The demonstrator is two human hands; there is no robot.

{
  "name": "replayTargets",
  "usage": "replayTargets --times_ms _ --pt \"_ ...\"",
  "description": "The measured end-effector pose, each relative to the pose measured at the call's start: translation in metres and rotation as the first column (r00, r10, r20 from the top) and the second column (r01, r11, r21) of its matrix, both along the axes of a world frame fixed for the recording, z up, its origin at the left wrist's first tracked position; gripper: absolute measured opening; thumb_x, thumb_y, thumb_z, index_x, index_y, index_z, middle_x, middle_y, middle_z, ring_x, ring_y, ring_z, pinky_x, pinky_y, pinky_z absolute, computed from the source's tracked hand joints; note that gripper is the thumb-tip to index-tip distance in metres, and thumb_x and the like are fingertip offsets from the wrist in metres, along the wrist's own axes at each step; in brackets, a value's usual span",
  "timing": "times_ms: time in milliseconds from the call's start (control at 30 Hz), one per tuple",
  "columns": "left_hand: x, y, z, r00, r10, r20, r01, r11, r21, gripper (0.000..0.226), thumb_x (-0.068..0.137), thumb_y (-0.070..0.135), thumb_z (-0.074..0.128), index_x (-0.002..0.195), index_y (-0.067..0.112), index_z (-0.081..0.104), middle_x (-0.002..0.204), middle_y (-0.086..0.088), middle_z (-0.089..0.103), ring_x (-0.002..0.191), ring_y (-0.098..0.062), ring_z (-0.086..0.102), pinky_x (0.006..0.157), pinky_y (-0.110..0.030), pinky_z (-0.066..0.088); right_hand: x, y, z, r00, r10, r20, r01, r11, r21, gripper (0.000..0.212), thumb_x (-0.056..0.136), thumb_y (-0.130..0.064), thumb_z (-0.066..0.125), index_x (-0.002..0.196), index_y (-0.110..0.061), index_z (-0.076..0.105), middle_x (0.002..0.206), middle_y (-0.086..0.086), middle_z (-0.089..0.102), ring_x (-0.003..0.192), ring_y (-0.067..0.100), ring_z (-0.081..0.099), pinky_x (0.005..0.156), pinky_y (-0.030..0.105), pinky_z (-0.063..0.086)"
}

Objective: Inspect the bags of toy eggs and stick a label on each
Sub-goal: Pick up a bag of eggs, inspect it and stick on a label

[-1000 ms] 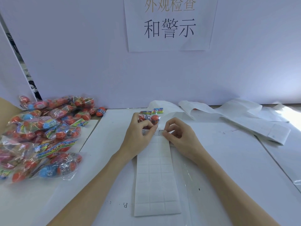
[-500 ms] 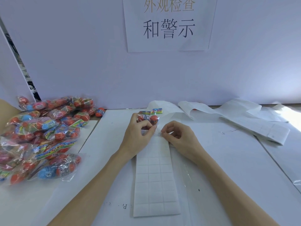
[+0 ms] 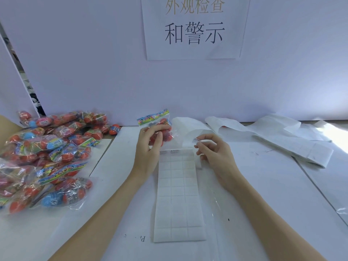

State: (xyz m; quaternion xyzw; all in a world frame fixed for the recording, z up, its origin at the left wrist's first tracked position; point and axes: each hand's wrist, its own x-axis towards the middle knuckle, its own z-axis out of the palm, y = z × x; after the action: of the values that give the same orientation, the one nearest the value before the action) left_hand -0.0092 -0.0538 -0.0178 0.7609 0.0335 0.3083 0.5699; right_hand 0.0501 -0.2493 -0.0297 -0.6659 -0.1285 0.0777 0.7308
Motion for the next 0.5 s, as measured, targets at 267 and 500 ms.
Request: replayTargets --times_ms 267,500 --pt "-0.004 -0.014 0.01 0.99 -0.086 0.111 0.091 0.995 -0.04 0.043 0.1 0.0 0.053 0.131 0.026 0.068 0.129 -0.011 0.062 0.099 -0.028 0.068 0.073 -0.027 0.06 0.004 -0.002 0.0 1.0 0.005 0.001 -0.005 0.999 0.04 0.028 0.101 -0.01 0.066 0.126 -0.021 0.067 0.086 0.001 0.078 0.072 0.01 0.067 0.067 0.018 0.052" --pt "-0.002 -0.024 -0.006 0.971 -0.181 -0.156 0.184 0.983 0.002 0.066 0.084 -0.016 0.053 0.126 0.033 0.069 0.134 0.001 0.062 0.109 -0.012 0.065 0.087 -0.023 0.055 0.006 -0.001 -0.002 1.0 -0.026 -0.016 0.027 0.995 0.097 0.026 0.101 -0.008 0.065 0.124 -0.019 0.068 0.081 -0.001 0.075 0.07 0.014 0.067 0.064 0.021 0.052"
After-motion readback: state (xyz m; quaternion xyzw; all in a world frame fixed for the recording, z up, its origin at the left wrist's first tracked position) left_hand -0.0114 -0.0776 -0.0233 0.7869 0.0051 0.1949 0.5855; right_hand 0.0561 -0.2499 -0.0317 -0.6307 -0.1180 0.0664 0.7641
